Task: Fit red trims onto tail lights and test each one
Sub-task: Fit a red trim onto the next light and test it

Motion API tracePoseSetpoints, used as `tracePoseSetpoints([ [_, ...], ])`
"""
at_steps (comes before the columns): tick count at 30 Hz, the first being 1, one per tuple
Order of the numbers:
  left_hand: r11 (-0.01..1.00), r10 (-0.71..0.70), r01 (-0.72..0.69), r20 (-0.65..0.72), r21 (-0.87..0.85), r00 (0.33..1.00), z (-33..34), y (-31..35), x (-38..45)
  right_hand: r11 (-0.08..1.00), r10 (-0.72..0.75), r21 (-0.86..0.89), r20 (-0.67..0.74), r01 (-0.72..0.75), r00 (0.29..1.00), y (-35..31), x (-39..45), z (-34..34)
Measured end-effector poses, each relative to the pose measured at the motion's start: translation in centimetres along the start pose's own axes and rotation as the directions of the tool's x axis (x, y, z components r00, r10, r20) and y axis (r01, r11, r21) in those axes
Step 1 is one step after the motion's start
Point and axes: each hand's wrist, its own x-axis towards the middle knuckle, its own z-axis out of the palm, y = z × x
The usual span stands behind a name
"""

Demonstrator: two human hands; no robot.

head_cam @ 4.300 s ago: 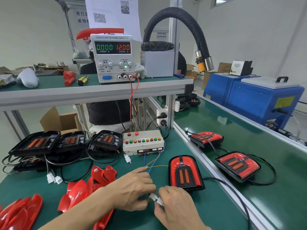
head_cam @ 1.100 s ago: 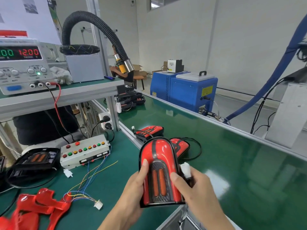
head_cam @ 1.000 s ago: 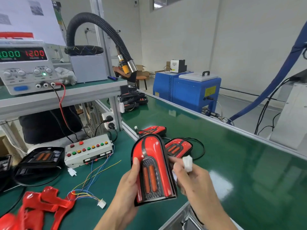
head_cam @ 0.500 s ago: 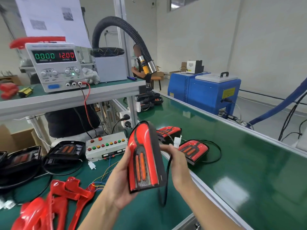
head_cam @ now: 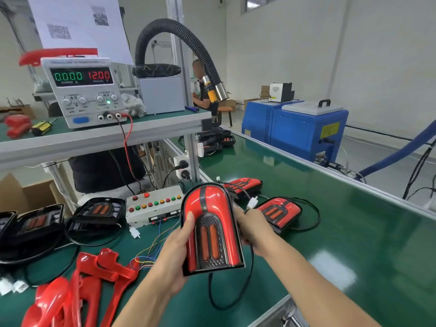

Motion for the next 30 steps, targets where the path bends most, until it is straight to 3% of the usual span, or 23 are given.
tracePoseSetpoints([
  [2,0.985,0.098,-0.087,-0.074,0.146,0.992,0.6,-0.5,0.0,0.965,0.146,0.201,0.133,-0.171,0.98,0.6,-0.6,0.0],
  [4,0.926,0.202,-0.154,-0.107,0.345,0.974,0.9,-1.0,0.2,0.91,0.189,0.326,0.221,-0.255,0.957,1.6,-1.1,-0.2],
  [10,0.662,0.209,-0.045,-0.126,0.748,0.97,1.3,-3.2,2.1,0.789,0.138,0.567,0.212,-0.237,0.967,5.9,-2.8,0.0],
  [13,0.643,0.156,0.001,-0.133,0.765,0.979,1.9,-4.3,3.1,0.756,0.098,0.625,0.185,-0.194,0.978,8.0,-3.5,-0.1],
  [19,0.492,0.184,-0.006,-0.097,0.871,0.978,3.4,-5.3,4.4,0.808,0.0,0.587,-0.076,0.045,0.997,8.8,-4.3,-1.5],
  [24,0.657,0.31,-0.187,-0.036,0.73,0.95,5.1,-5.1,3.7,0.702,0.106,0.701,-0.281,0.128,0.954,8.9,-4.8,-6.7],
  [30,0.662,0.3,-0.26,0.07,0.703,0.951,5.1,-5.6,1.8,0.663,0.318,0.738,-0.428,0.125,0.846,9.1,-3.3,-15.8],
])
